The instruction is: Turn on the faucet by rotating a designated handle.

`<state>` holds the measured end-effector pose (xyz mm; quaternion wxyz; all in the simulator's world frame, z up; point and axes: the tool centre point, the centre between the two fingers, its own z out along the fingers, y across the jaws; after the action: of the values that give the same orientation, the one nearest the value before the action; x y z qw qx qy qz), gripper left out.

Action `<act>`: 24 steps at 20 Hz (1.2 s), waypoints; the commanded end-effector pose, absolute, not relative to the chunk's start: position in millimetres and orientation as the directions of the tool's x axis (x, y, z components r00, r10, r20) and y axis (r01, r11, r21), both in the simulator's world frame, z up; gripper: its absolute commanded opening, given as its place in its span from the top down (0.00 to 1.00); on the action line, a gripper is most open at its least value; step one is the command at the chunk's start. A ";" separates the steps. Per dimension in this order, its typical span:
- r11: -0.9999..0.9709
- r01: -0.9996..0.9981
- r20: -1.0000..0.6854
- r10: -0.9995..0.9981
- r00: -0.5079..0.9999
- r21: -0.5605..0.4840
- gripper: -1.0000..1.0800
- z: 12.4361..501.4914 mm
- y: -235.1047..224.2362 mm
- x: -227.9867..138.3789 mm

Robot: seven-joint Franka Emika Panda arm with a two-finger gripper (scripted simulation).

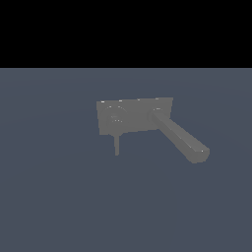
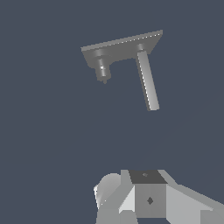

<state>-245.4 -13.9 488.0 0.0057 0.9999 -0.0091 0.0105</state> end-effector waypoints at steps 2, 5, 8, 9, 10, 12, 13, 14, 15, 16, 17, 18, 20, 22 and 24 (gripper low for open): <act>-1.000 -0.013 -0.082 -0.013 0.997 -0.002 0.49 441.6 -18.5 -243.6; -0.999 -0.034 -0.136 -0.030 0.990 -0.024 0.47 384.4 -6.0 -222.2; -0.997 -0.059 -0.188 -0.066 0.980 0.044 0.43 328.4 0.0 -209.7; -0.995 -0.103 -0.250 -0.102 0.963 0.010 0.74 292.6 11.0 -221.6; -0.988 -0.152 -0.222 -0.147 0.964 -0.005 0.64 294.1 0.3 -203.5; -0.978 -0.207 -0.251 -0.200 0.947 -0.001 0.22 260.3 19.1 -205.0; -0.969 -0.247 -0.266 -0.234 0.935 -0.016 0.22 254.9 -1.1 -204.0; -0.959 -0.284 -0.235 -0.273 0.933 -0.013 0.54 255.0 4.5 -185.1; -0.960 -0.277 -0.186 -0.279 0.942 0.040 0.75 256.0 -7.8 -165.2; -0.941 -0.337 -0.163 -0.328 0.931 -0.034 0.46 263.1 7.3 -136.9; -0.940 -0.340 -0.162 -0.330 0.930 -0.037 0.46 263.8 5.2 -137.7; -0.915 -0.403 -0.235 -0.386 0.892 -0.023 0.32 225.8 7.1 -170.8; -0.870 -0.492 -0.206 -0.476 0.855 -0.036 0.15 223.5 -26.0 -132.2; -0.903 -0.429 -0.193 -0.416 0.888 -0.028 0.15 212.0 -6.0 -137.1; -0.900 -0.433 -0.154 -0.421 0.894 -0.055 0.26 217.7 38.0 -100.2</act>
<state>-125.0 13.3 216.7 -0.0367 0.9719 -0.2160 -0.0864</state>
